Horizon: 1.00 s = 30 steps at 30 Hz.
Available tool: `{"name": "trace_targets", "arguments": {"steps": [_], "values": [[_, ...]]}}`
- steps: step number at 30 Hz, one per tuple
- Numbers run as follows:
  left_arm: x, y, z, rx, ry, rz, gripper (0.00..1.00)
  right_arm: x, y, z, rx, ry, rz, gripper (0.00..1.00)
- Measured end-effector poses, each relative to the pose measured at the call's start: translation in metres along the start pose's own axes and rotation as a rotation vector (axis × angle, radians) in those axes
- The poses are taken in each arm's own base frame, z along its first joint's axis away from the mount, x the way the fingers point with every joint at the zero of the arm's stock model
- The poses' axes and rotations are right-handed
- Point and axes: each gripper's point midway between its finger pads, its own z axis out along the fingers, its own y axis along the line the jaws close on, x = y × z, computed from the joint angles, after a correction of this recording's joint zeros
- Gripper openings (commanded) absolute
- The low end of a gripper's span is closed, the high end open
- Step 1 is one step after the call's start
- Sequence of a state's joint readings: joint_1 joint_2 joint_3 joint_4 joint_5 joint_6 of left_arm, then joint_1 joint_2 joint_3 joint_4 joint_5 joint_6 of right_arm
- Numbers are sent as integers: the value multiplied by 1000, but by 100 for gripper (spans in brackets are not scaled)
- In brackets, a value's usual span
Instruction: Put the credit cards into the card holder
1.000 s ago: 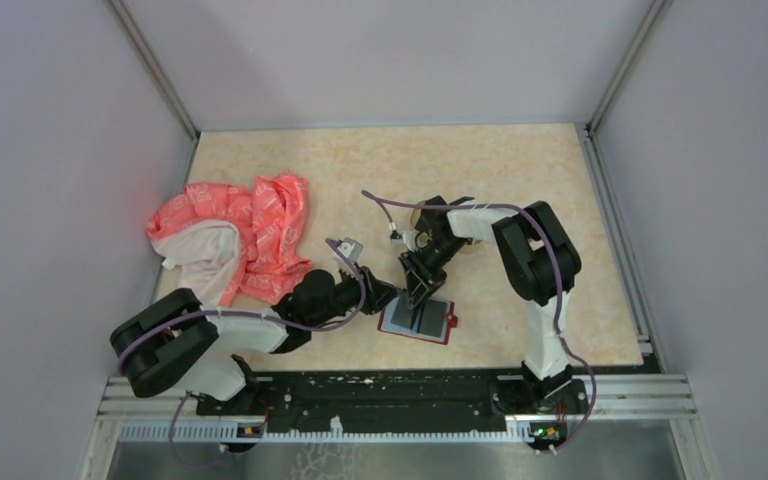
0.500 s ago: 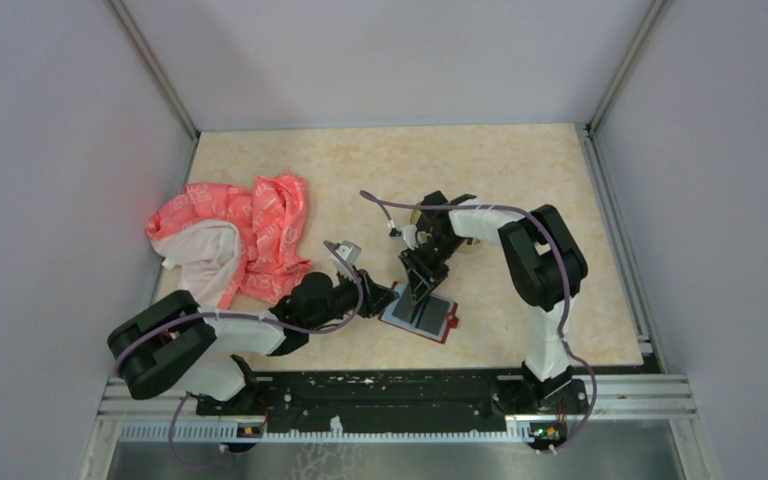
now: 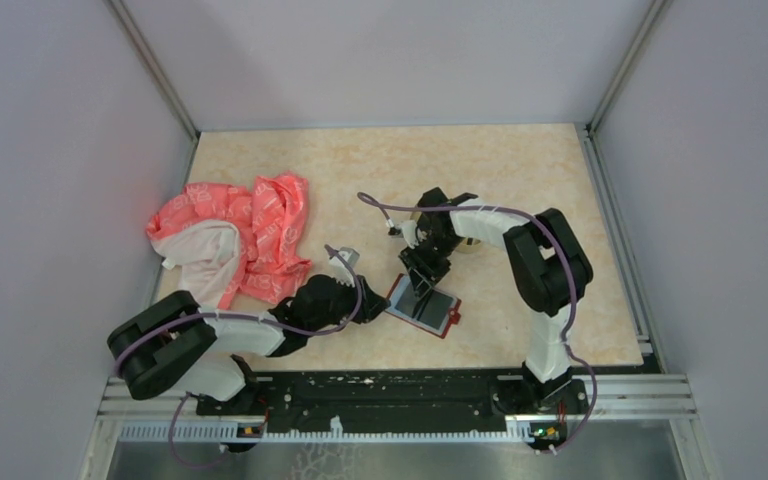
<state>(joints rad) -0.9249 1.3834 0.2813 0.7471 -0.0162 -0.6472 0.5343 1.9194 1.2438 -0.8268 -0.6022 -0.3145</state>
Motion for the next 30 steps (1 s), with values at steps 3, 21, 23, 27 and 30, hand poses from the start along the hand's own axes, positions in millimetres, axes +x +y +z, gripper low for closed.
{"name": "trace_targets", "arguments": {"steps": [3,21,23,27,30], "values": [[5,4,0,-14,16,-6,34,-1,-3,-1,27,-1,-20,43],[5,5,2,-11,13,14,35,1,2,-6,-33,-14,-19,48],[5,5,2,-9,12,14,35,2,3,-7,-41,-13,-16,48],[3,3,3,-3,6,14,35,2,2,-8,-46,-16,-13,48],[3,3,3,-3,6,15,35,2,-1,-10,-39,-21,-6,48]]}}
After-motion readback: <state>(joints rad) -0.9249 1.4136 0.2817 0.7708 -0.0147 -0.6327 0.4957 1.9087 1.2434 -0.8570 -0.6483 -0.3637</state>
